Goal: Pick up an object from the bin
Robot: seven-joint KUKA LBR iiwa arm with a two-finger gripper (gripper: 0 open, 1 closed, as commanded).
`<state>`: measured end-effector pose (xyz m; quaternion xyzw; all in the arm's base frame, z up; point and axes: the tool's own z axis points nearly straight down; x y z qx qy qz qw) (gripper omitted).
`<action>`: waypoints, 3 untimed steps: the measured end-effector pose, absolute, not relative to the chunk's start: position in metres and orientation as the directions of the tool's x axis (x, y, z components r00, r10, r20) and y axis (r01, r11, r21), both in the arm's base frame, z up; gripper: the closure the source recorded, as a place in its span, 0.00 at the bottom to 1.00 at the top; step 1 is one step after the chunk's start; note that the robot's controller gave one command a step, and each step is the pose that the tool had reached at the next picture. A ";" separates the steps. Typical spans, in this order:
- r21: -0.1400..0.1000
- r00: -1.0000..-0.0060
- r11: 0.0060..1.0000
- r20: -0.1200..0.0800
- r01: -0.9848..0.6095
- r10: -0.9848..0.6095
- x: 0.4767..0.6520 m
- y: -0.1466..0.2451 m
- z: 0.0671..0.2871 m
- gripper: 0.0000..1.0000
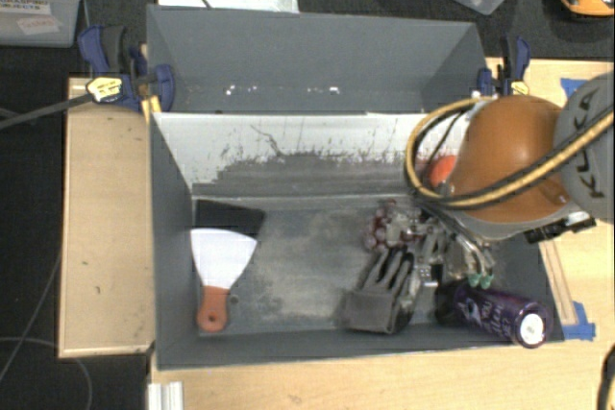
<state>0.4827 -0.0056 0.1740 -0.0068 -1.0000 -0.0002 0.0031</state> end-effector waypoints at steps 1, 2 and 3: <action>0.000 -1.000 1.000 -0.002 0.013 0.013 0.485 -0.006 0.178 0.00; -0.002 -0.901 0.901 -0.007 -0.435 -0.435 0.539 -0.040 0.072 0.00; -0.005 -0.787 0.787 -0.008 -0.616 -0.616 0.528 -0.040 0.073 0.00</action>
Offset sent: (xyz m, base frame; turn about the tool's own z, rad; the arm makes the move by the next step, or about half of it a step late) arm 0.0546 -0.0339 -0.1040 -0.4660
